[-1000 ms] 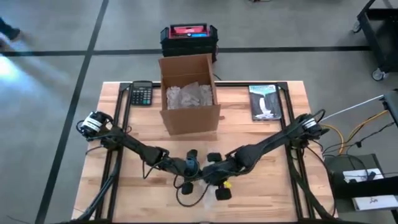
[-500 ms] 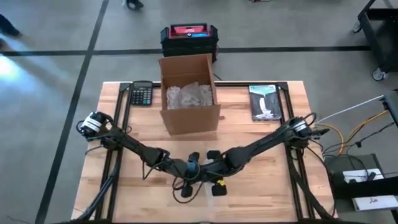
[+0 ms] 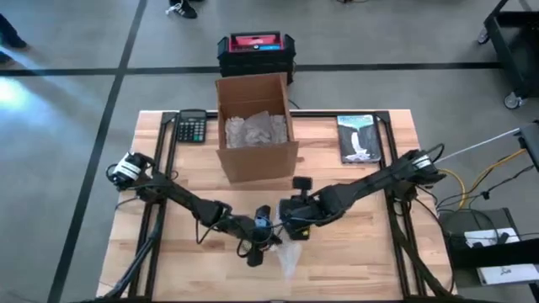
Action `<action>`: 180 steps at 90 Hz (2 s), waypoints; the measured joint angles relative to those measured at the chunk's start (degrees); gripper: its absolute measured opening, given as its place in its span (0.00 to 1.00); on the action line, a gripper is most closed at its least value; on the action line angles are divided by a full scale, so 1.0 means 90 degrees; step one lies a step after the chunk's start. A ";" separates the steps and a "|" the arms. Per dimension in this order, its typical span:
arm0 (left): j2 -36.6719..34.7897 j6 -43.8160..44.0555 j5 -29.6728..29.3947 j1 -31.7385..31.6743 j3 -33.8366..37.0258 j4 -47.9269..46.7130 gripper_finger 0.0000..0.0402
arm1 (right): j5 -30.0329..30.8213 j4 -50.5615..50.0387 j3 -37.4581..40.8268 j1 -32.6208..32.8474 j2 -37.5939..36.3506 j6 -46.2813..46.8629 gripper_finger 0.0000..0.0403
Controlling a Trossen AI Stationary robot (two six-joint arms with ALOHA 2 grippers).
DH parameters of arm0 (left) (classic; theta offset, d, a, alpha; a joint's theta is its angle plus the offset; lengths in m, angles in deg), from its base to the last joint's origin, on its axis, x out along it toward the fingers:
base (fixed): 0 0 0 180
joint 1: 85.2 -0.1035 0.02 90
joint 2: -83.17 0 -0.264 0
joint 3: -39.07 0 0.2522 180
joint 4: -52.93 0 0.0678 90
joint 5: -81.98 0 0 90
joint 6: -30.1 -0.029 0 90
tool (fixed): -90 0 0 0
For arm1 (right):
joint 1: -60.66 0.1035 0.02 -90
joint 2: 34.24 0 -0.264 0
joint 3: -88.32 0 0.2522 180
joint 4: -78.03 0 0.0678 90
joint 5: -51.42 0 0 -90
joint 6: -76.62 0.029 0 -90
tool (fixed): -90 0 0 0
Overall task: Wrap mug
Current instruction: Wrap the yellow mug with the transparent bubble wrap
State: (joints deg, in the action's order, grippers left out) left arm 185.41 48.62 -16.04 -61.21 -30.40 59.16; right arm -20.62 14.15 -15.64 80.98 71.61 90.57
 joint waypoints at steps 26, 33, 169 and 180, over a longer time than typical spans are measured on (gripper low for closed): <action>0.0000 0.0000 0.0005 0.0000 -0.0008 -0.0007 0.00 | -0.1045 0.0715 0.0351 0.0281 0.0124 0.0161 0.01; 0.0000 -0.0001 -0.0012 -0.0004 -0.0008 -0.0002 0.00 | -0.1043 0.0807 0.0654 0.0318 0.0126 0.0388 0.01; 0.0209 0.0166 -0.0182 -0.0053 -0.0304 -0.0182 0.00 | -0.1980 0.1670 0.0992 0.0282 0.0574 0.0754 0.00; 0.0206 0.0168 -0.0172 -0.0053 -0.0304 -0.0201 0.00 | -0.2045 0.1186 0.0654 0.0311 0.0311 0.0602 0.01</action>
State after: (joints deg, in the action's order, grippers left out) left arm 187.27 50.13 -17.59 -61.69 -33.14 57.35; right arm -39.03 24.83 -9.76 83.77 74.40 95.98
